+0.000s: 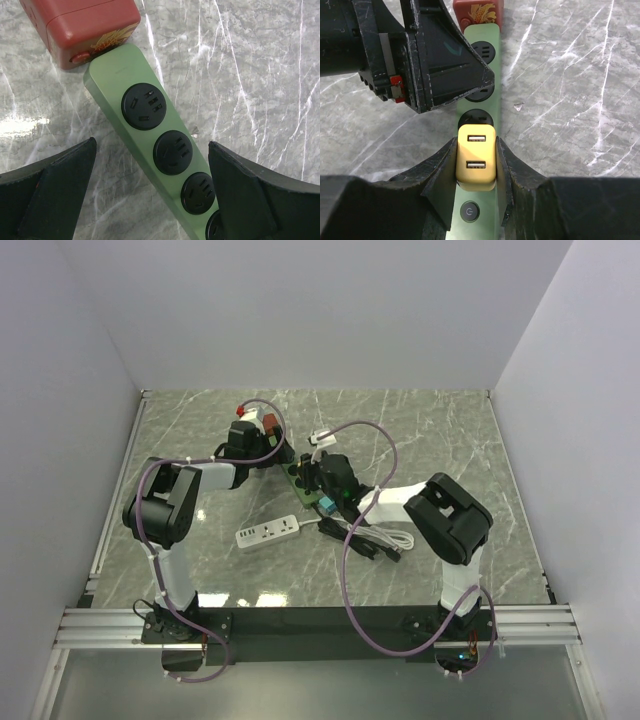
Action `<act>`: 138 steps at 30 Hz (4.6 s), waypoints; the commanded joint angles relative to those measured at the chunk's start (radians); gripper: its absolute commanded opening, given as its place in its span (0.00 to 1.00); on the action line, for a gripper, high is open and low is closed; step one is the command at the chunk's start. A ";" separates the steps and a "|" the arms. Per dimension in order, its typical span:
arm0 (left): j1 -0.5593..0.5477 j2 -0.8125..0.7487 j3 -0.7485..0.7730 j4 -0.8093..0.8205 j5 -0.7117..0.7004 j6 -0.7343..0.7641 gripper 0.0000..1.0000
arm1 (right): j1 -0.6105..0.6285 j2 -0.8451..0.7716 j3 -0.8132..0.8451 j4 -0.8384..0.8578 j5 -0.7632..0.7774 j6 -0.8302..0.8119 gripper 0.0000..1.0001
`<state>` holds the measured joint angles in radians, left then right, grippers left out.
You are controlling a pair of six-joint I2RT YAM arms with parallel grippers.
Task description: Insert the plug
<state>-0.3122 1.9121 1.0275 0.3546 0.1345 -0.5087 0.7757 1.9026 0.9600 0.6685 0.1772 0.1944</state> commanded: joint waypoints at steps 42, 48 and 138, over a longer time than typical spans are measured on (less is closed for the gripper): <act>-0.005 -0.030 0.017 0.004 0.037 0.029 0.99 | 0.102 0.073 -0.021 -0.102 0.064 -0.082 0.00; -0.007 -0.036 0.017 -0.002 0.036 0.030 1.00 | 0.125 0.056 -0.047 -0.118 0.099 -0.061 0.00; 0.001 -0.007 0.036 -0.032 0.051 0.045 1.00 | 0.244 0.268 -0.173 -0.248 -0.079 0.183 0.00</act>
<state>-0.3138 1.8954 1.0275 0.3218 0.1719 -0.4820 0.8837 2.0193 0.8948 0.9031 0.3962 0.2386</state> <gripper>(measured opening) 0.995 0.390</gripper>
